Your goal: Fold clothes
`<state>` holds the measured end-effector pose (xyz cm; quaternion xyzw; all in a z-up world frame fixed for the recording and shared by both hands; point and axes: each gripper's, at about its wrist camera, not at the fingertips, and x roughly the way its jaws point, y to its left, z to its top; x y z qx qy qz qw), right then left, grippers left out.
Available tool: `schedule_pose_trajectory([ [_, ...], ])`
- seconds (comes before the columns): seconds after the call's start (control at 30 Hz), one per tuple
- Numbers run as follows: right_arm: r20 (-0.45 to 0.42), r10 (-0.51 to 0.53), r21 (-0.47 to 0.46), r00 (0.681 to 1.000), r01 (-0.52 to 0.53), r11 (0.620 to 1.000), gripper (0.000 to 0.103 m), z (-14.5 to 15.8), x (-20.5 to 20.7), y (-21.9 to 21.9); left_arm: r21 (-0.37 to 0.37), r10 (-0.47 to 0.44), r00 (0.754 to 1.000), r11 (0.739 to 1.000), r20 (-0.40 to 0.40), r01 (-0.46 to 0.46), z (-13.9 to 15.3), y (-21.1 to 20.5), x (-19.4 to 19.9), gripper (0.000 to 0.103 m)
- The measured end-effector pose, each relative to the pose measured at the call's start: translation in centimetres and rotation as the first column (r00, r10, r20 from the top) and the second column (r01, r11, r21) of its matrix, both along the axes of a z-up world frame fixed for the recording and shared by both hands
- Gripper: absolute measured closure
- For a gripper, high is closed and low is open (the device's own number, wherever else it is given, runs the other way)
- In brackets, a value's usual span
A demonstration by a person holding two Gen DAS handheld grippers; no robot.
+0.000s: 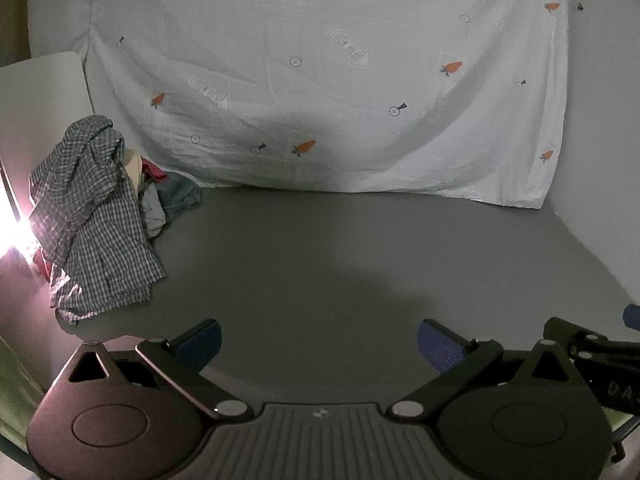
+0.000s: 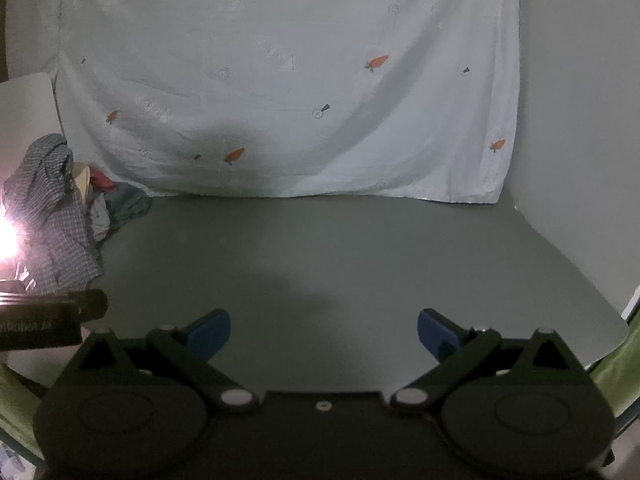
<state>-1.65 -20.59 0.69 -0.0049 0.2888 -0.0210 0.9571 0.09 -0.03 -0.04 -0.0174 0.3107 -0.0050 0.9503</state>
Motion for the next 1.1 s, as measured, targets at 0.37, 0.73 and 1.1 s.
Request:
schedule_pose_trajectory([
  [0.37, -0.003, -0.001, -0.002, 1.000, 0.001, 1.000, 0.001, -0.3, 0.4, 0.2, 0.011, 0.002, 1.000, 1.000, 0.009, -0.002, -0.3, -1.2, 0.3, 0.000],
  [0.73, -0.002, -0.015, -0.019, 1.000, 0.015, 1.000, 0.001, -1.2, 0.4, 0.6, 0.025, -0.006, 1.000, 1.000, 0.004, 0.006, -0.5, -1.0, 1.1, 0.000],
  [1.1, -0.022, -0.032, -0.015, 0.999, 0.032, 0.999, 0.001, -0.8, 0.8, 0.6, 0.037, -0.007, 1.000, 0.999, 0.009, 0.007, -0.7, -1.6, 1.1, 0.000],
])
